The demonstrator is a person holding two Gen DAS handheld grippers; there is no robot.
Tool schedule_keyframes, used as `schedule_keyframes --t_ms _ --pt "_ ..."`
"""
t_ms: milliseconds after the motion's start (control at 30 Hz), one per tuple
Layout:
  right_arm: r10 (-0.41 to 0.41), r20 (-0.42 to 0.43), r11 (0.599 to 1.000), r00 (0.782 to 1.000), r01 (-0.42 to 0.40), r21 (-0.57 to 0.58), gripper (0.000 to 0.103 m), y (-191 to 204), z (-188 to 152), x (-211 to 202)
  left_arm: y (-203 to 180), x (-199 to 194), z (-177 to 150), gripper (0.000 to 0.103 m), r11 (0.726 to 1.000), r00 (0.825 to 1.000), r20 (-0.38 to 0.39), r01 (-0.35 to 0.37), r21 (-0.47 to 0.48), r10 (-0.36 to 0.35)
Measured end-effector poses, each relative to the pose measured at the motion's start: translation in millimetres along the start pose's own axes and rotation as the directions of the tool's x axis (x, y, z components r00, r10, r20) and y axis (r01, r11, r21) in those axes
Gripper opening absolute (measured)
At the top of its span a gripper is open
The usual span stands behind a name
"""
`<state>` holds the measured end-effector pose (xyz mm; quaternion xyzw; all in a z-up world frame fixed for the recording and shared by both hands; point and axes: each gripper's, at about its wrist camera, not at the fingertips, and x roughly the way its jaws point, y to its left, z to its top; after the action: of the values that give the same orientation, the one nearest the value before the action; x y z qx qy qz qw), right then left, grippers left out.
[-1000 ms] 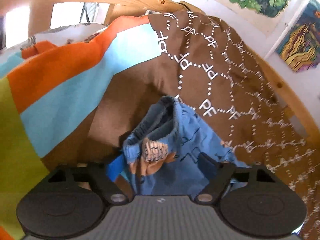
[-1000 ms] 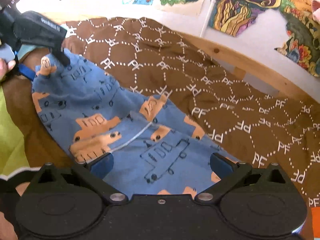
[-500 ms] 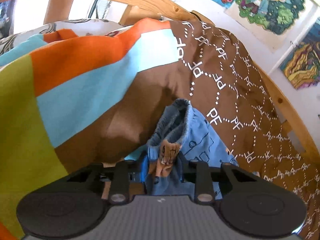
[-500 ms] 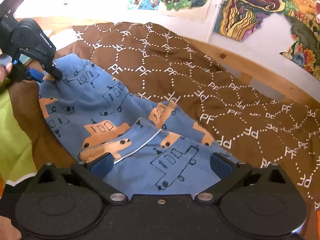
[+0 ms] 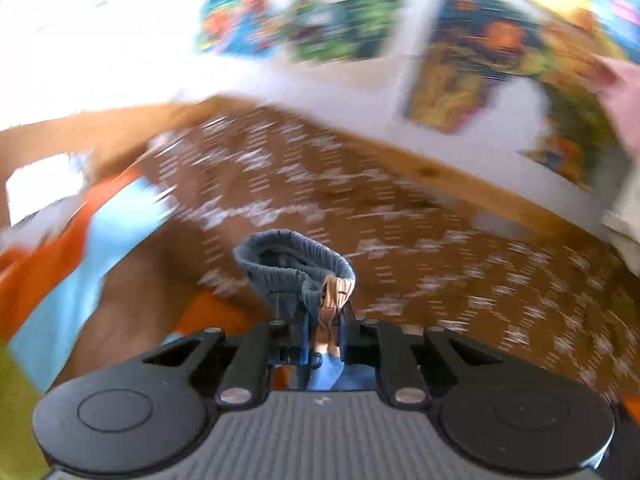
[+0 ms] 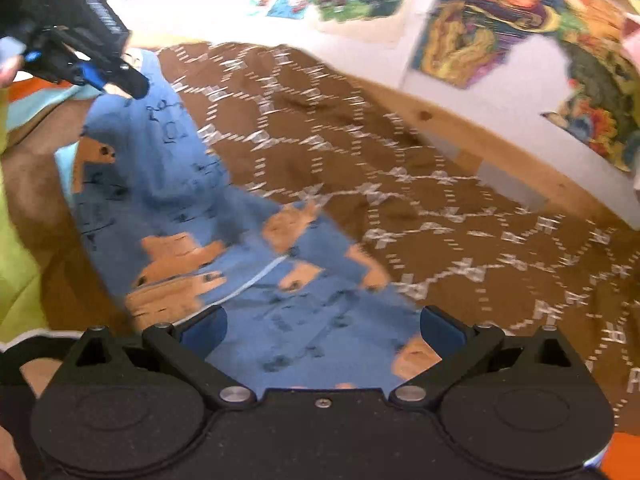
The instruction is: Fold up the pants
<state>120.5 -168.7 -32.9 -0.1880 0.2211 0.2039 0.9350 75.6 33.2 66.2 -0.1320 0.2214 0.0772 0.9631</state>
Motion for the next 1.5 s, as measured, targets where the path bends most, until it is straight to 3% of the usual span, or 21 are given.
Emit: schedule_keyframes --t_ms 100,233,400,533,633,700,733,800,867,1033,1167,1333,1400,1500 --pt "-0.039 0.004 0.996 0.999 0.039 0.085 0.102 -36 5 -6 -33 -6 1 0.015 0.988 0.995 0.006 0.093 0.119 -0.095" --pt "-0.115 -0.005 0.978 0.993 0.114 0.173 0.102 -84 7 -15 -75 -4 -8 0.015 0.951 0.978 -0.042 0.21 0.227 -0.206" --pt "-0.167 -0.039 0.937 0.985 0.17 0.306 0.102 -142 -4 -29 -132 9 -30 0.015 0.869 0.932 -0.164 0.361 0.339 -0.323" --pt "-0.129 -0.052 0.901 0.99 0.139 0.41 0.102 -171 -16 -34 -171 26 -62 0.016 0.804 0.904 -0.27 0.42 0.421 -0.331" --pt "-0.082 -0.054 0.877 0.995 0.098 0.47 0.102 -179 -23 -31 -189 39 -91 0.02 0.739 0.891 -0.35 0.44 0.51 -0.29" --pt "-0.022 -0.046 0.862 0.999 0.042 0.505 0.102 -179 -27 -26 -188 39 -104 0.04 0.708 0.886 -0.37 0.45 0.545 -0.279" --pt "0.012 -0.044 0.856 0.999 0.013 0.517 0.102 -177 -29 -23 -186 38 -109 0.045 0.697 0.881 -0.375 0.462 0.549 -0.288" --pt "0.076 -0.037 0.843 0.996 -0.045 0.536 0.102 -171 -31 -19 -182 35 -113 0.056 0.691 0.879 -0.375 0.467 0.551 -0.295" --pt "0.136 -0.026 0.825 0.99 -0.099 0.556 0.102 -165 -31 -13 -177 32 -117 0.061 0.688 0.885 -0.367 0.457 0.563 -0.287" --pt "0.258 0.021 0.771 0.966 -0.219 0.598 0.099 -149 -29 -3 -170 31 -124 0.061 0.661 0.896 -0.372 0.433 0.613 -0.241" --pt "0.289 0.019 0.77 0.957 -0.244 0.59 0.084 -136 -29 3 -167 38 -125 0.06 0.667 0.891 -0.395 0.437 0.604 -0.226" --pt "0.302 -0.011 0.747 0.953 -0.23 0.624 0.063 -132 -36 19 -164 41 -125 0.045 0.678 0.892 -0.393 0.432 0.594 -0.224" --pt "0.314 -0.018 0.727 0.949 -0.228 0.648 0.048 -132 -40 24 -162 41 -124 0.03 0.681 0.89 -0.394 0.436 0.588 -0.23" --pt "0.311 -0.028 0.705 0.95 -0.211 0.677 0.032 -132 -43 27 -160 40 -121 0.017 0.683 0.885 -0.395 0.447 0.578 -0.246"
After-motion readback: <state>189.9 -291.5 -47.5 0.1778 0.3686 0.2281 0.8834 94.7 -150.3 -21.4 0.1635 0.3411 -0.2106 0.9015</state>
